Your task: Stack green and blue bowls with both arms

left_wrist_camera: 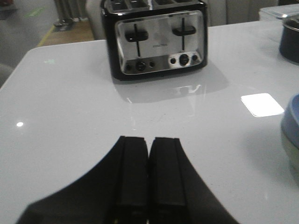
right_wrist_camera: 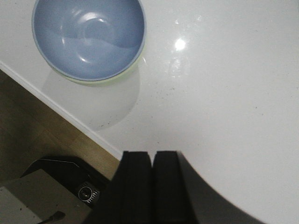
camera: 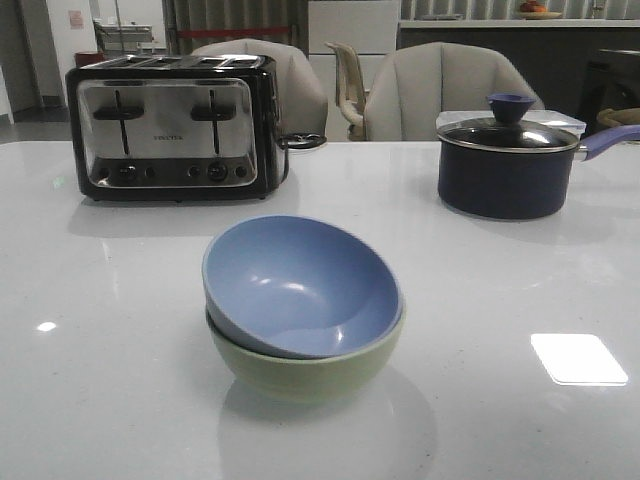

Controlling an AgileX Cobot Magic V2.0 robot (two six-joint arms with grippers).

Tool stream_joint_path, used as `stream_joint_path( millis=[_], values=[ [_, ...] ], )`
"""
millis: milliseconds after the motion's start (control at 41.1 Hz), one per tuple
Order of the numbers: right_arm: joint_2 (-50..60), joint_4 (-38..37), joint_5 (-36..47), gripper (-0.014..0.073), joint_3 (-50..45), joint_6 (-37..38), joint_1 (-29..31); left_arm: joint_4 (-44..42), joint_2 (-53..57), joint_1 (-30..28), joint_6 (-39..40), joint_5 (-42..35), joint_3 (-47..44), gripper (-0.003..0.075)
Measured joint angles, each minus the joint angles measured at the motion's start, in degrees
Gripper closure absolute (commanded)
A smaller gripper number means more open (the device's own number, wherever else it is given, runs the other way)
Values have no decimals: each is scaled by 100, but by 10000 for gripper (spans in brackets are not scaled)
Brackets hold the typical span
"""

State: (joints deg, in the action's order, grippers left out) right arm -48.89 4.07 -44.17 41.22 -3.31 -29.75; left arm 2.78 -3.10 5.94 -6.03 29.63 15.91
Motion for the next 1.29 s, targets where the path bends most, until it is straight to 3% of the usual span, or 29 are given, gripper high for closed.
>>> stream_joint_path(
  millis=[292, 633, 1291],
  values=[
    [0, 0, 0, 559, 0, 0, 0, -45, 340, -313, 321, -1231, -1155, 619],
    [0, 0, 0, 559, 0, 0, 0, -130, 340, -313, 556, -2701, -1619, 619],
    [0, 0, -9, 559, 0, 0, 0, -144, 340, -204, 556, -2878, -1619, 619]
  ],
)
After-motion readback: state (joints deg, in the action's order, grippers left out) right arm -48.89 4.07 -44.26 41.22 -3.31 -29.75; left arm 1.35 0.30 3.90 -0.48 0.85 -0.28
